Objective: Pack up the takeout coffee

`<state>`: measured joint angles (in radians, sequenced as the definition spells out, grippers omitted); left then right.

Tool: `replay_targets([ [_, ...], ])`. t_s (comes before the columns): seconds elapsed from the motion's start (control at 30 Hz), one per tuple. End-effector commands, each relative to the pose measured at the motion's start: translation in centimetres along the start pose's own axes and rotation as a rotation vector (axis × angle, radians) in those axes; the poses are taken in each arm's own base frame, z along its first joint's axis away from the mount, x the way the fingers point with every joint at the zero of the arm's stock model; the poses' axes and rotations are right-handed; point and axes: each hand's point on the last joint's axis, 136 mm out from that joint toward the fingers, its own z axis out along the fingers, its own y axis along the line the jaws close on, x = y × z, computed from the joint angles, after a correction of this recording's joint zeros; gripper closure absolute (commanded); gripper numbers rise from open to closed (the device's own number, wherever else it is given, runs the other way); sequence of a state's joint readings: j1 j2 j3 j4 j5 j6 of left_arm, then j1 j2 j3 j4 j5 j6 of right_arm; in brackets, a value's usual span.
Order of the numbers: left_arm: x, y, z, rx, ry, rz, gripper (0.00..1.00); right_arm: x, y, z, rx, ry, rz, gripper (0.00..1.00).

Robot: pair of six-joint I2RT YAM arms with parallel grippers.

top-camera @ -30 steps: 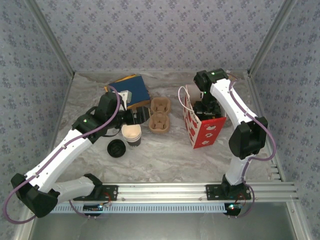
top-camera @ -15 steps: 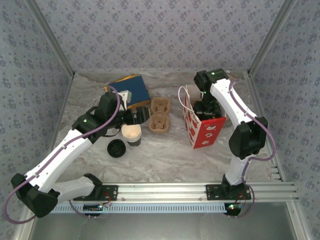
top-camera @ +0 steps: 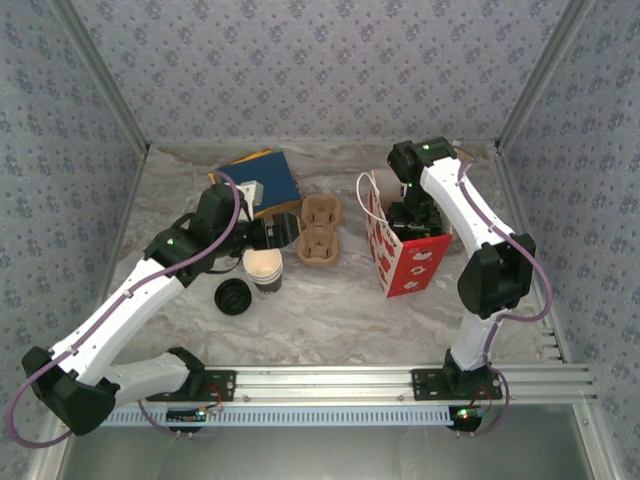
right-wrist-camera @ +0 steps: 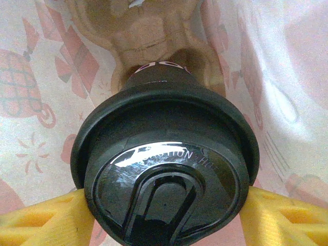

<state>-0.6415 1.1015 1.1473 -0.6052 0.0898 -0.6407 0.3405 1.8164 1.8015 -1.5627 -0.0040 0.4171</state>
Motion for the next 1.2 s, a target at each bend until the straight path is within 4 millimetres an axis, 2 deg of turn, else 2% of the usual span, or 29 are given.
replay_targets([
  [0.0, -0.48, -0.44, -0.51, 0.020, -0.017, -0.008, 0.00, 0.43, -0.53, -0.04, 0.020, 0.012, -0.007, 0.28],
  [1.17, -0.41, -0.59, -0.71, 0.029, -0.018, -0.013, 0.00, 1.01, -0.48, -0.95, 0.016, -0.011, -0.002, 0.28],
])
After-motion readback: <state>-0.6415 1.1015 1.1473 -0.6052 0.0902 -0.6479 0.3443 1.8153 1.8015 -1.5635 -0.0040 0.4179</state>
